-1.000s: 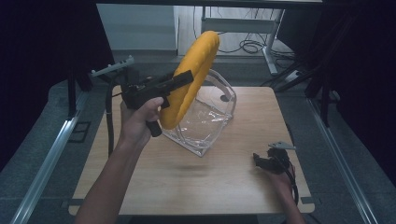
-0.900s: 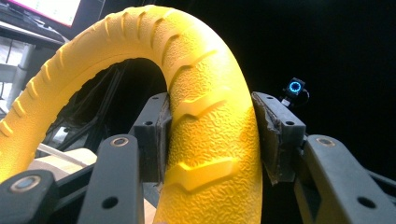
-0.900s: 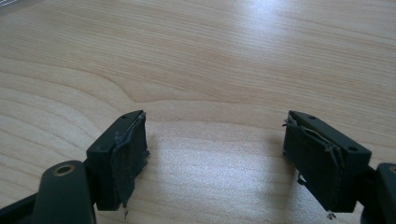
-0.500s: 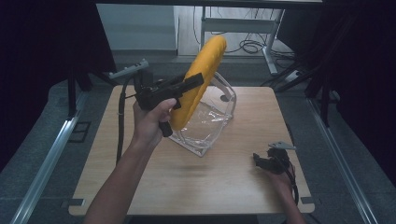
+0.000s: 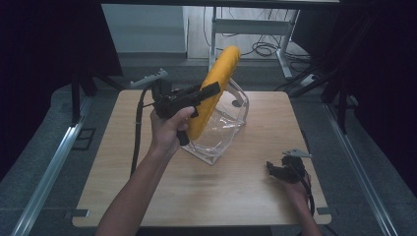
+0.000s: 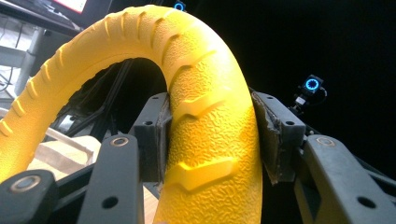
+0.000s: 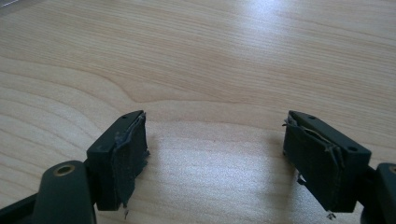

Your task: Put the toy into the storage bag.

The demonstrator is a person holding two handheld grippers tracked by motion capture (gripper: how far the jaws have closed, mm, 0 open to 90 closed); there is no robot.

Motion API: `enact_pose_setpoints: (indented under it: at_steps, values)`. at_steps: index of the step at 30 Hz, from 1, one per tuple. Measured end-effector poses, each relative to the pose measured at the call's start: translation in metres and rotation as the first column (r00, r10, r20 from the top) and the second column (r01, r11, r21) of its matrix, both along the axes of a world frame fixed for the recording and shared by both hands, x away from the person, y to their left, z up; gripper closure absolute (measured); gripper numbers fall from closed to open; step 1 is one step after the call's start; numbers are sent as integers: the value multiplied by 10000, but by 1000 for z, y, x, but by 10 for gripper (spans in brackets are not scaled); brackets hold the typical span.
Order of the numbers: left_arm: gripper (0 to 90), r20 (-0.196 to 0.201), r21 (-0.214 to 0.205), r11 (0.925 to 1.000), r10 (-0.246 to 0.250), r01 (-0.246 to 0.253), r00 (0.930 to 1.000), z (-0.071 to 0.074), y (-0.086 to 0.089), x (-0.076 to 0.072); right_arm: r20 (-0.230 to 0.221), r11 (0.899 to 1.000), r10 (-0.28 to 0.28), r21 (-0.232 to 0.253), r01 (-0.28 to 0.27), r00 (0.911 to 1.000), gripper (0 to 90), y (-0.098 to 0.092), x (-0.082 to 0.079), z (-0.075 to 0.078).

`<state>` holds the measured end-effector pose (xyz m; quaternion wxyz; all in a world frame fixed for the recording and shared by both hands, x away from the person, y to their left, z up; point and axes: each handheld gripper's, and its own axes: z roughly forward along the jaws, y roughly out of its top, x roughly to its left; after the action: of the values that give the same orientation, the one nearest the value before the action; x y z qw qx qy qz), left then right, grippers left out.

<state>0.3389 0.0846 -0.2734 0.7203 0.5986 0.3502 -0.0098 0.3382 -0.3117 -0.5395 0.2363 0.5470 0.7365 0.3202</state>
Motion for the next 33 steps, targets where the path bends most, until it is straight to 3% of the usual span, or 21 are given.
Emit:
enact_pose_setpoints:
  at_steps: [11, 27, 33]
  values:
    - [504, -350, -53, 9997, 216, -218, 9992, -20, -1, 10, 5, 10000, 47, -26, -47, 10000, 220, 0, 0, 0]
    - [503, -756, 259, 9976, 666, -648, 9949, -46, -7, 26, -17, 10000, 51, -25, -52, 10000, 220, 0, 0, 0]
    - [503, -1246, 301, 9953, 951, -920, 9876, -67, -4, 36, -14, 10000, 43, -19, -43, 10000, 220, 0, 0, 0]
